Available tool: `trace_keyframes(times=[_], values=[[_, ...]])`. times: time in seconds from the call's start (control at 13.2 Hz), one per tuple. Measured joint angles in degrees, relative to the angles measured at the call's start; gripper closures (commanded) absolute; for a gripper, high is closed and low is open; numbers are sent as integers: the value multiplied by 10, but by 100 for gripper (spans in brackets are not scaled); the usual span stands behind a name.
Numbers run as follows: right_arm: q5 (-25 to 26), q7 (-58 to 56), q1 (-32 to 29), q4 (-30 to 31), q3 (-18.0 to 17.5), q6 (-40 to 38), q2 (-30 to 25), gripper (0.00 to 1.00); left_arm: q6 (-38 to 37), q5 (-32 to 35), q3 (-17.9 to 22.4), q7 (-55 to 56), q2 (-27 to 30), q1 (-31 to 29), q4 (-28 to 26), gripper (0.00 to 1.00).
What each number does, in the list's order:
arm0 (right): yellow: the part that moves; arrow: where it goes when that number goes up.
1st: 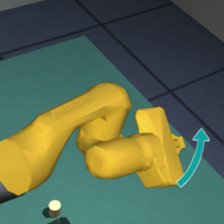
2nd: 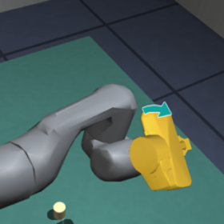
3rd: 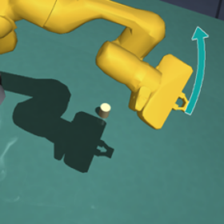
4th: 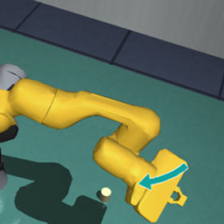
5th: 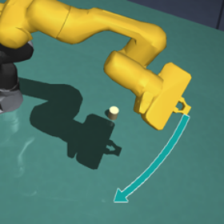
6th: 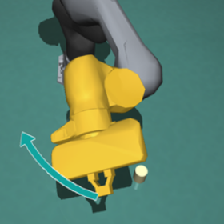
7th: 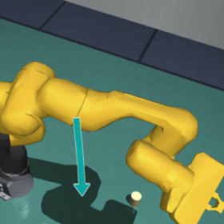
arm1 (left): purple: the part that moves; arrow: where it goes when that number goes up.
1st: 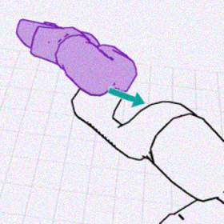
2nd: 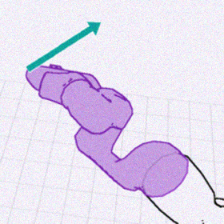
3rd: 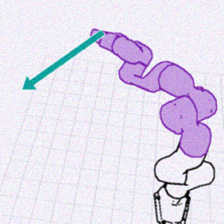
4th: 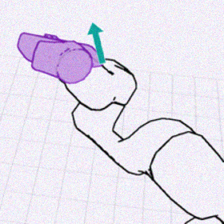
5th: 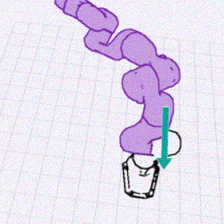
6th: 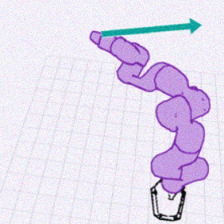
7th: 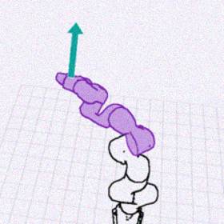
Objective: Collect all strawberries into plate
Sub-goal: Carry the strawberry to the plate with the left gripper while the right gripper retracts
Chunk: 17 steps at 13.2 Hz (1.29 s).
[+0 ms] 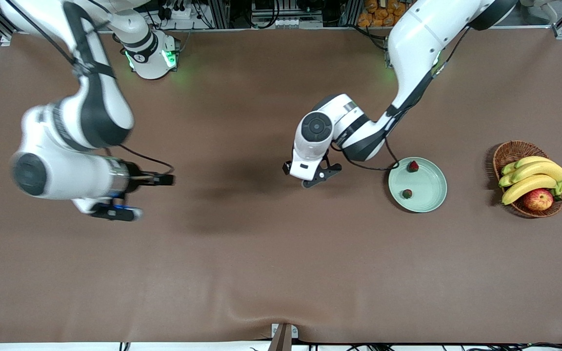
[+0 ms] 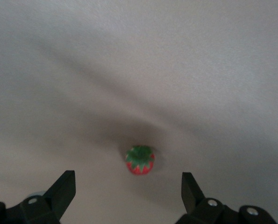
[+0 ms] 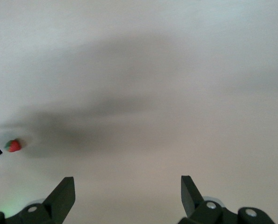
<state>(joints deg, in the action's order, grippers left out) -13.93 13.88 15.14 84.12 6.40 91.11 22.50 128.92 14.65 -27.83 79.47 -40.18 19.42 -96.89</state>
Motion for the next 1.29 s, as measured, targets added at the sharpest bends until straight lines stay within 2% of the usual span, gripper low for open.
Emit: trace_keyframes(times=[0.23,0.38,0.46,0.61,0.68,0.76,0.84,1.06,1.29], values=[[38,-90,-67,-22,0,-58,-42,0,31,4,10,7,-25,11,2,27],[45,-183,-122,-26,2,-68,-58,0,37,12,10,7,-34,12,2,38],[57,-219,-144,-27,8,-68,-62,0,38,20,10,7,-37,12,2,41],[96,-249,-159,-27,21,-69,-72,0,41,24,10,7,-42,13,2,54],[112,-249,-158,-28,21,-69,-77,0,44,24,10,7,-45,14,2,66],[121,-249,-157,-29,21,-69,-84,0,46,24,10,7,-47,14,2,88],[126,-249,-156,-29,21,-69,-90,0,47,24,10,7,-47,14,2,100],[142,-249,-156,-30,20,-69,-109,0,47,26,11,7,-45,8,11,100],[142,-249,-154,-43,18,-70,-125,0,-9,27,7,-18,8,-32,26,100]])
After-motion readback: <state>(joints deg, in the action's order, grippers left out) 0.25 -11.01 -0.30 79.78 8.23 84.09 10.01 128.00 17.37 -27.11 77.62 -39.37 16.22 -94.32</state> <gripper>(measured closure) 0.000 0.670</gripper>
